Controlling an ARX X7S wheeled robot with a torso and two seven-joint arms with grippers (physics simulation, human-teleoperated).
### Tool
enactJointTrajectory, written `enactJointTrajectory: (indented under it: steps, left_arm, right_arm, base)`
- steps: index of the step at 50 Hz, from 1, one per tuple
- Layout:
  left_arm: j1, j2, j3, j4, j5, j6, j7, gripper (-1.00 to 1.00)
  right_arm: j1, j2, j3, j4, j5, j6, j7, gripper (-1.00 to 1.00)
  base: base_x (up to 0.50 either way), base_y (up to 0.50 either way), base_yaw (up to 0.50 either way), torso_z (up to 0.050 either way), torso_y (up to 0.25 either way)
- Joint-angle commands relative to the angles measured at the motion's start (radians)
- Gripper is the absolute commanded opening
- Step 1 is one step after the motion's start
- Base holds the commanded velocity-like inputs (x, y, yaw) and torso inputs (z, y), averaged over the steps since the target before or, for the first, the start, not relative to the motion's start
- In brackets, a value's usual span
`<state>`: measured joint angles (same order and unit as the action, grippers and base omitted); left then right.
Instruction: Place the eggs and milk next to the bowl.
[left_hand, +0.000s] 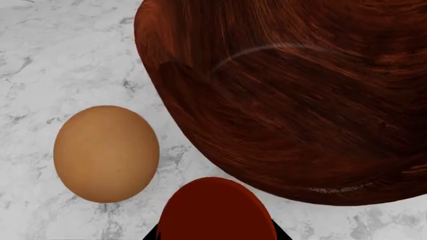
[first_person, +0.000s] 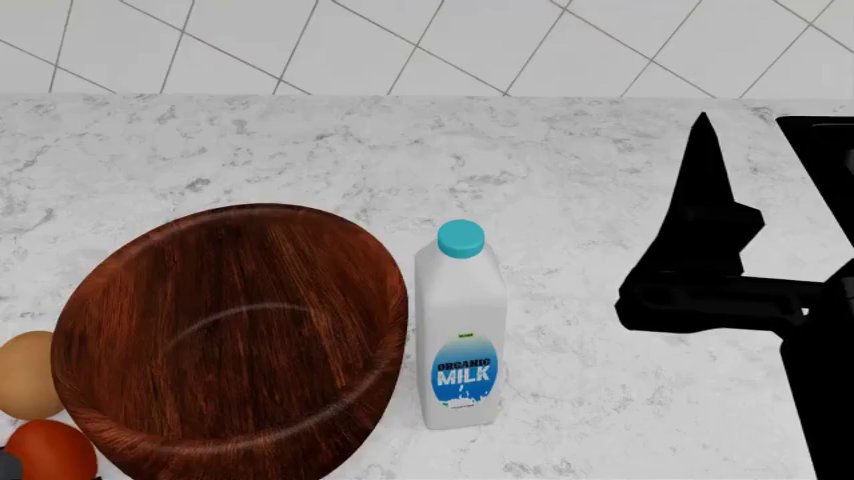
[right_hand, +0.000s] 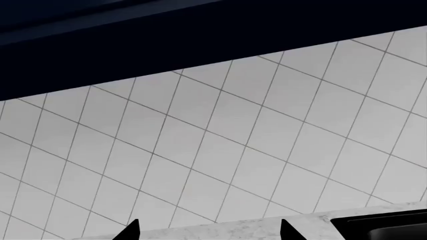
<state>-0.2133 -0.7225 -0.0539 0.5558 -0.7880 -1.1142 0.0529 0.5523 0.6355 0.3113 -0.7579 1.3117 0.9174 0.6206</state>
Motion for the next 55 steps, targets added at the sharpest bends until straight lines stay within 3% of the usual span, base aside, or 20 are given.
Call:
enactJointTrajectory:
  steps: [1, 55]
  left_arm:
    - [0.055, 0.031, -0.017, -0.020, -0.029, 0.013, -0.023, 1.00]
    - [0.006, -0.020, -0.138, 0.073, -0.159, -0.091, -0.105, 1.00]
  right_arm:
    - [-0.043, -0.014, -0.010, 0.007, -0.013, -0.058, 0.004, 1.00]
    - [-0.015, -0.004, -0.034, -0.001, 0.017, -0.061, 0.044, 1.00]
  base:
    - [0.00, 0.00, 0.00, 0.000, 0.000]
    - [0.00, 0.00, 0.00, 0.000, 0.000]
